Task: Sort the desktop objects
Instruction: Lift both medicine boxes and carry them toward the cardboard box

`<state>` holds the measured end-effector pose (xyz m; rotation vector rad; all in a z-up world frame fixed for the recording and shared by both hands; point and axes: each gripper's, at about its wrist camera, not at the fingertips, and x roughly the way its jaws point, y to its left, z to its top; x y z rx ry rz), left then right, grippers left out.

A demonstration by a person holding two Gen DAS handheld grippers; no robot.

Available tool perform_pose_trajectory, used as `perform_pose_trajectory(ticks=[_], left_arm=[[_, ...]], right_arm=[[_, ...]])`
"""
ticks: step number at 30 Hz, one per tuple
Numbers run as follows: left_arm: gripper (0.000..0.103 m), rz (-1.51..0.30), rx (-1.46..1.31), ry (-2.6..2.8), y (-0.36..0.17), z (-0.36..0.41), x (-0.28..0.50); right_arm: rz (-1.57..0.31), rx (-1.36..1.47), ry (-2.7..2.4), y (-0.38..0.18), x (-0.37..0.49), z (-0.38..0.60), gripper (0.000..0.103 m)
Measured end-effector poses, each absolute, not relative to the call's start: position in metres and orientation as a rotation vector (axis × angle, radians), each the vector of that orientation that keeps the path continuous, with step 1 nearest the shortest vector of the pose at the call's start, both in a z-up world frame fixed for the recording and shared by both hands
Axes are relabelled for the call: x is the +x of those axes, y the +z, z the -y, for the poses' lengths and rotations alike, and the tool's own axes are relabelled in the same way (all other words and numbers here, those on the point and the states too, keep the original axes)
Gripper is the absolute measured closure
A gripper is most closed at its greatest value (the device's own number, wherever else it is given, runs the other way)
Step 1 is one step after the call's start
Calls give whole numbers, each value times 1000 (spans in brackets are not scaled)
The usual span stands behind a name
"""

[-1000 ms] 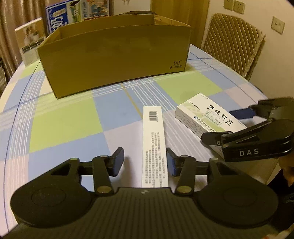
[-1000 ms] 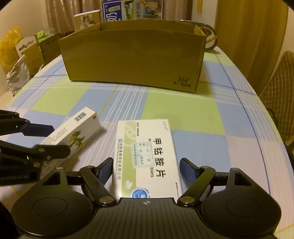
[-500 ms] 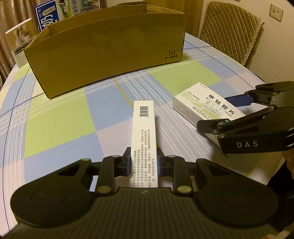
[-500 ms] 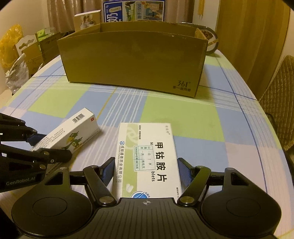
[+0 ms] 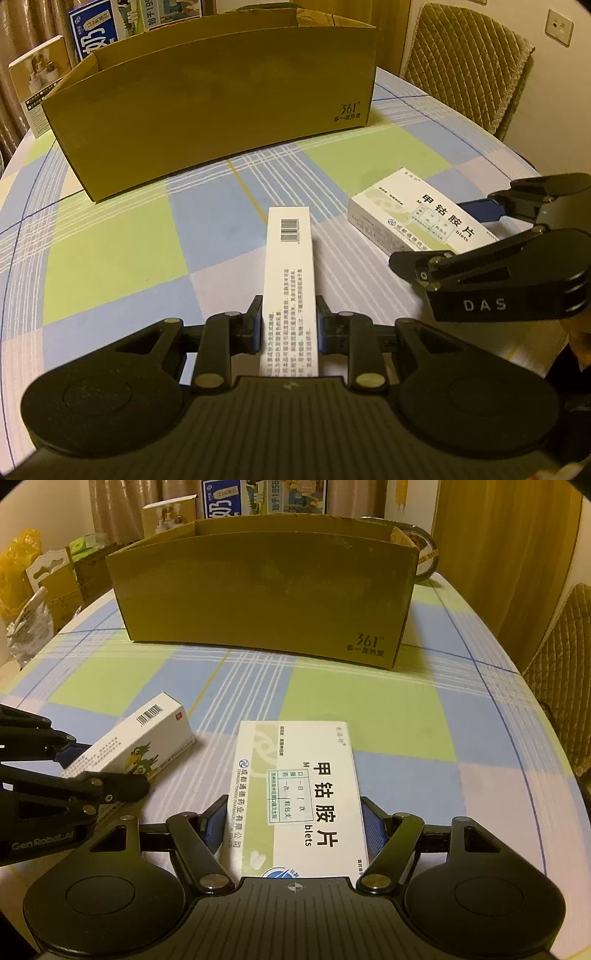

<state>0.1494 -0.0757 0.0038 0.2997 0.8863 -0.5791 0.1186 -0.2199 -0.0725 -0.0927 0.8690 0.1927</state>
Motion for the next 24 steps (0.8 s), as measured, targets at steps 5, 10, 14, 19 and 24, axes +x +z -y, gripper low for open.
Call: perform_pose_trajectory(ticks=[5,10,14,19,24], left_arm=[[81,-886,299,-583,4,78,151],[82,-894,271,-578,6,75,152],[82,-886,265,-574,10,74,149],[82,-888,235,-569,18,70,147],[82,-884,204,-557,28,66,143]], right_arm=[[-883,-59,167,-71,119,224,35],[-852,-12,141,-63,117,233,35],[-838,3,153,-59,114,233,35],[-828,25,153,-52,109,234,35],[-799,25,155,-37,103,233,35]])
